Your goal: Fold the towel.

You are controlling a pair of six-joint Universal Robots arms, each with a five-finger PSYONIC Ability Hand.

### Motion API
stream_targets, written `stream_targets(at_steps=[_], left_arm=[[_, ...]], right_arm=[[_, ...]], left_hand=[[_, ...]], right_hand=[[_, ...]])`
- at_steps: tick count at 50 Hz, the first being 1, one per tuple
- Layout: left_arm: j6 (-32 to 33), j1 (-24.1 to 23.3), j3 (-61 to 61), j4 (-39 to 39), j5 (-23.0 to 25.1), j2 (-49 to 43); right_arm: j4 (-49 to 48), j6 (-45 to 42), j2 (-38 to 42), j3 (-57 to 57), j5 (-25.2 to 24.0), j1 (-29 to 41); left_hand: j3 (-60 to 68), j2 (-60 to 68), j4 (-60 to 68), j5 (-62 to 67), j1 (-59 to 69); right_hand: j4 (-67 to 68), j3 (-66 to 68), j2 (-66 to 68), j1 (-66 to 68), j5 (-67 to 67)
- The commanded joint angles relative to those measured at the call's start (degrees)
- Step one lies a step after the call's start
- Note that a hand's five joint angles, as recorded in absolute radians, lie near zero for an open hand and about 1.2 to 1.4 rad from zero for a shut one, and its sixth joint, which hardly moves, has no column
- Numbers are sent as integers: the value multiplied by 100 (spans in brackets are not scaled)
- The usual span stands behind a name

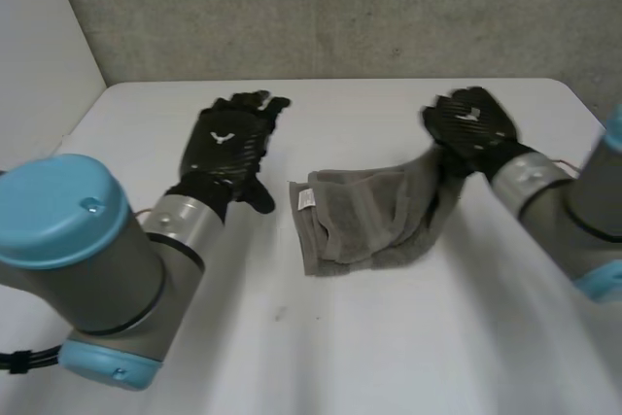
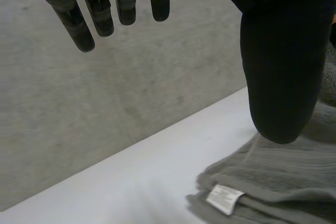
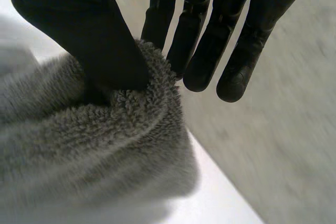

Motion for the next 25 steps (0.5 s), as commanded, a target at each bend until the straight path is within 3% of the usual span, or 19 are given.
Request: stream_targets(at_steps=[1,8,9,10,11,12,13,14,20,25], left_arm=[[-1,242,-245,-168,-154,271],[-27,260,-175,-141,-154,271],[-44,269,-114,-124,-136,210],[-88,243,-27,-98,-119,183],[-89,242,-26,-98,-119,183],[-167,208,96,-89,-110,157],[-316,199,245,-89,-92,52],[-317,198,247,-89,-92,51],[-1036,172,1141,-150,-101,-668],[-1248,67,1660,-194,-92,-1300]], right_arm=[[170,-84,673,-382,-281,1593],[231,-154,1078,-127,-413,1859],[267,-181,1044,-127,-387,1816],[267,-181,1043,-127,-387,1815],[310,-199,939,-136,-335,1798],[311,-199,938,-136,-334,1798],[380,-155,755,-136,-282,1798],[460,-85,536,-118,-203,1737],[566,381,41,93,61,1130],[548,1582,-512,365,35,420]], left_hand=[[0,4,-3,-166,-24],[0,3,-3,-167,-24],[0,3,-3,-167,-24],[0,3,-3,-167,-24],[0,3,-3,-167,-24],[16,20,13,-150,-8],[33,37,30,-133,9],[33,37,30,-133,9],[134,138,131,-32,110],[168,171,164,1,143]], right_hand=[[1140,1185,1252,1995,1648],[1140,1185,1252,1995,1648],[30,75,143,886,538],[19,64,131,874,527],[-2496,-2451,-2383,-1640,-1988],[-2521,-2476,-2408,-1665,-2013],[-5036,-4991,-4923,-4180,-4528],[-5860,-5815,-5748,-5005,-5352],[-5860,-5815,-5748,-5005,-5352],[-5860,-5815,-5748,-5005,-5352]])
